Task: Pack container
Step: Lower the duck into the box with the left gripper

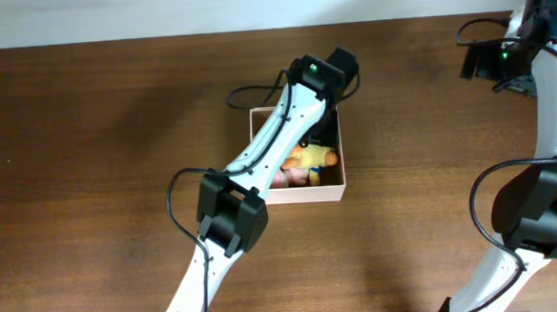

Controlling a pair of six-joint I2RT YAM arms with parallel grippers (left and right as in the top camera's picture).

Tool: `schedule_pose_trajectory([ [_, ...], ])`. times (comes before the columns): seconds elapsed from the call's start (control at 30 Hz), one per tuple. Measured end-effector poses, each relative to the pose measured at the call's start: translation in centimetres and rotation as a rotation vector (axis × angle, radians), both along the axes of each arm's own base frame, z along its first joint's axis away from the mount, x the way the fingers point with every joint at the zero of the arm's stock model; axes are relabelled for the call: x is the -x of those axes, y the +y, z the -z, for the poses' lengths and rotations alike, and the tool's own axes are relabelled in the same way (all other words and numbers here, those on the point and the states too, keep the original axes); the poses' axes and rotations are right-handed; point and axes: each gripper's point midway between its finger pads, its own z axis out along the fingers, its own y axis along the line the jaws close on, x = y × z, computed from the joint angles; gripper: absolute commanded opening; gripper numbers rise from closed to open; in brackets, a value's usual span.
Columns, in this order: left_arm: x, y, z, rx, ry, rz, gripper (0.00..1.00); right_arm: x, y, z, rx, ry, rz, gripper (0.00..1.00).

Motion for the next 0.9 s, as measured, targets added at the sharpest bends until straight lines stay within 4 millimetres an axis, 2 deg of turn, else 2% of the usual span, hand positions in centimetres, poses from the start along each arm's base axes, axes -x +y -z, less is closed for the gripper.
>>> schedule_pose_trajectory([
  [0.23,-1.9,0.8,-1.7,0.035,-0.051,-0.009,0.85,0.0,0.0,0.0,0.000,0.000,0.000,0.99],
  [0.43,-3.2,1.8,-2.8,0.055,-0.083,-0.026,0.86,0.0,0.0,0.0,0.000,0.000,0.000,0.99],
  [0.63,-3.3,2.0,-3.0,0.051,-0.085,0.006,0.85,0.0,0.0,0.0,0.000,0.000,0.000,0.99],
  [0.9,-2.1,2.8,-5.4,0.036,-0.073,0.067,0.84,0.0,0.0,0.0,0.000,0.000,0.000,0.99],
])
